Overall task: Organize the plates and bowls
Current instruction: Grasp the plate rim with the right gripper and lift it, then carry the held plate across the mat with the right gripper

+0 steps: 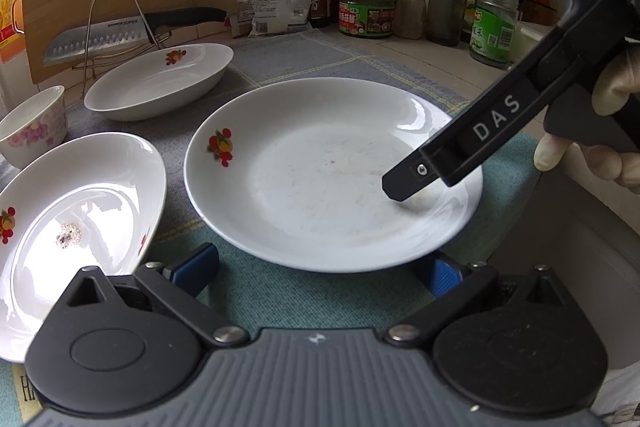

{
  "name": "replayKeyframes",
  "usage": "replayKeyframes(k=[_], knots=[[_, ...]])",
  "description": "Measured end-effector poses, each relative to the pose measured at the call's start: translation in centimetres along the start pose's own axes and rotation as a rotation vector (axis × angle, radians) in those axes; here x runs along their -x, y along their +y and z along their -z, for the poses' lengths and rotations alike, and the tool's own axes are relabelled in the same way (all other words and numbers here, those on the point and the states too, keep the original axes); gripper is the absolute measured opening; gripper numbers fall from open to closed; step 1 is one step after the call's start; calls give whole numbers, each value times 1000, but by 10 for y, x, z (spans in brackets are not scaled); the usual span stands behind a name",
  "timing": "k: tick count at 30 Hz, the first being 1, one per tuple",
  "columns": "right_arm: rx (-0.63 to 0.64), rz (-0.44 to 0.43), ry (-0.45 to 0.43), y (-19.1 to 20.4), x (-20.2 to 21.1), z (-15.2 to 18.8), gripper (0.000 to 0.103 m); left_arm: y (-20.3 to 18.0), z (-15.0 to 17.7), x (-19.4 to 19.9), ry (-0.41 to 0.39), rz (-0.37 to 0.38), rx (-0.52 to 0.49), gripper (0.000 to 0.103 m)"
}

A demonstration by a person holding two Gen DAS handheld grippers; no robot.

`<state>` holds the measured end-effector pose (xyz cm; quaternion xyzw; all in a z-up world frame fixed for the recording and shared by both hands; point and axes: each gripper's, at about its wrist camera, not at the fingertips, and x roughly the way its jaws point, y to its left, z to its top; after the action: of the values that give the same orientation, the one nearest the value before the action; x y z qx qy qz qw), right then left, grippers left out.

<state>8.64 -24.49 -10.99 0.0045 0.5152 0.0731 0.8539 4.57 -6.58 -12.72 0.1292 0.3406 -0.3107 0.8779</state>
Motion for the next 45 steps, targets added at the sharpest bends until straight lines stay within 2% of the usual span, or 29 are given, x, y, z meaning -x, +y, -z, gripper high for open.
replayKeyframes(k=[3, 12, 17, 30, 45], knots=[[56, 6, 15, 1, -3, -4, 103, 0, -2, -1, 2, 1, 1, 103], [210, -69, 105, -8, -4, -14, 103, -2, 0, 0, -5, -8, 6, 103], [267, -89, 101, -10, -7, -20, 103, -4, -2, -3, -11, 8, -10, 103], [338, -219, 90, -18, -16, -44, 103, -6, 1, -4, -47, 41, -55, 103], [412, -403, 119, -15, -34, -80, 103, -6, -1, -5, -37, 42, -48, 103]])
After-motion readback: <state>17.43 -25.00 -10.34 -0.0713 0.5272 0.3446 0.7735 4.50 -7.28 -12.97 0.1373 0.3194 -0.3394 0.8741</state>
